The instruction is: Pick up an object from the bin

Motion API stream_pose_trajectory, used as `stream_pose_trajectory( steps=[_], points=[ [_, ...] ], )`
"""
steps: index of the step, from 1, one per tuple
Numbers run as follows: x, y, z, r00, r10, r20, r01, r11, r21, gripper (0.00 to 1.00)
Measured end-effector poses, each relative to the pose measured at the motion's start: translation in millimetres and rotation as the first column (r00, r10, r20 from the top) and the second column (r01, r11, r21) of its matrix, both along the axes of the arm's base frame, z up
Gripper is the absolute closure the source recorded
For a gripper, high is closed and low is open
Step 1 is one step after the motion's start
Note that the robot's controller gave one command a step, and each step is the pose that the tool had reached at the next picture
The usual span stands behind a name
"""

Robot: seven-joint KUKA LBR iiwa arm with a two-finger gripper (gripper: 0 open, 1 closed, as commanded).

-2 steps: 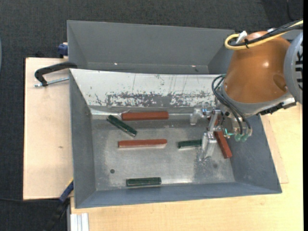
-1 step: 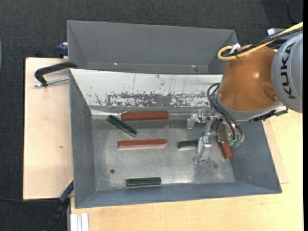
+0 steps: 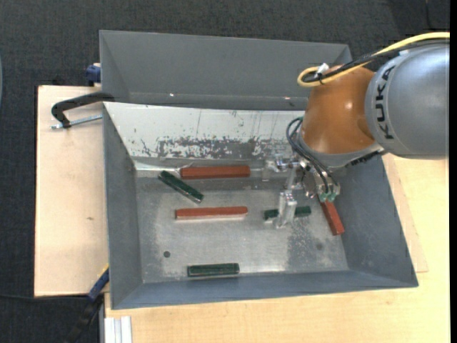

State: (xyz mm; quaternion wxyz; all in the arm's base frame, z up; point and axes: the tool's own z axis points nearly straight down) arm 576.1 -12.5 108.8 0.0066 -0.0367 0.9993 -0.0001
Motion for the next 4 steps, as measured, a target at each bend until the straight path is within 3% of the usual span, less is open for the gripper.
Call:
stream_pose_trajectory(
  steps=[1,2,3,4],
  points=[
    [-3.5,-13.4,-22.0,0.999,-0.033,-0.012,0.033,0.999,0.002,0.0],
    [16.9,-31.0,-36.6,0.976,-0.217,-0.007,0.217,0.976,0.002,1.0],
    [16.9,-30.9,-36.6,0.976,-0.217,-0.007,0.217,0.976,0.002,1.0],
    [20.7,-65.7,101.2,0.977,-0.214,-0.007,0.214,0.977,0.001,1.0]
  ],
)
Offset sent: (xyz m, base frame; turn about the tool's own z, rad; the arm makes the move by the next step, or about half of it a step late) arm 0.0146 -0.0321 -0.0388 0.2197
